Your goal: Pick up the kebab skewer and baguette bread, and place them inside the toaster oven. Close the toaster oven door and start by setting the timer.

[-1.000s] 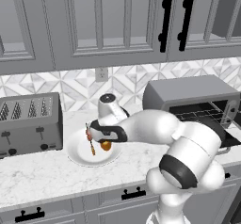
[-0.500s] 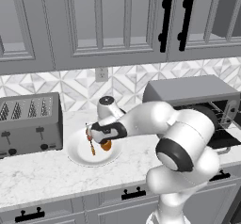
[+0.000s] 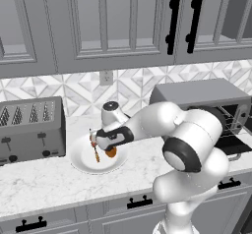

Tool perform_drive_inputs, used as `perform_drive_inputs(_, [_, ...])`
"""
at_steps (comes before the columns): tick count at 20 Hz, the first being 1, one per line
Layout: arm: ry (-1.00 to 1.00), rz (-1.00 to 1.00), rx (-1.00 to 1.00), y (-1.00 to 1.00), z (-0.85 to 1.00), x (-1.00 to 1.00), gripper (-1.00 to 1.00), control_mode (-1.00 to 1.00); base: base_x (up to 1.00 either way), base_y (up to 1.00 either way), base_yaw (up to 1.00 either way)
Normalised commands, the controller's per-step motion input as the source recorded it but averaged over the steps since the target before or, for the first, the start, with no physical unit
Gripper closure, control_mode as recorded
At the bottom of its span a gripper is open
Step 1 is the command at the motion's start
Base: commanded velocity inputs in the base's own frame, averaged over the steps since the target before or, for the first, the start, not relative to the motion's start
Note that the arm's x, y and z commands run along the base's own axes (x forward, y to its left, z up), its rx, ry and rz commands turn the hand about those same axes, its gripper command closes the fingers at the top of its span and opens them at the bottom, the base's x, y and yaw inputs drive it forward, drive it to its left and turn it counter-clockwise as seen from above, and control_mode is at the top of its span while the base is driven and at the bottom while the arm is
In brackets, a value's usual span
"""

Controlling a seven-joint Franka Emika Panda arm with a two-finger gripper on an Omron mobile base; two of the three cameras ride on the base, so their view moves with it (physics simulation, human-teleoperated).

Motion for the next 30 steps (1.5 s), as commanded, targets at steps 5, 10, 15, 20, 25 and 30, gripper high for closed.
perform_drive_inputs(5, [0.01, 0.00, 0.00, 0.01, -0.08, 0.01, -1.00, -1.00, 0.00, 0.00, 0.00])
perform_drive_inputs(10, [0.01, 0.00, 0.00, 0.10, -0.01, 0.00, -1.00, -1.00, 0.00, 0.00, 0.00])
perform_drive_inputs(15, [0.01, 0.00, 0.00, 0.07, -0.11, 0.02, -1.00, -1.00, 0.00, 0.00, 0.00])
perform_drive_inputs(20, [0.00, 0.00, 0.00, 0.00, -0.19, 0.07, -1.00, -1.00, 0.00, 0.00, 0.00])
perform_drive_inputs(25, [0.00, 0.00, 0.00, 0.00, -0.14, 0.01, -1.00, -1.00, 0.00, 0.00, 0.00])
perform_drive_inputs(30, [0.00, 0.00, 0.00, 0.00, -0.15, 0.00, 1.00, -1.00, 0.00, 0.00, 0.00])
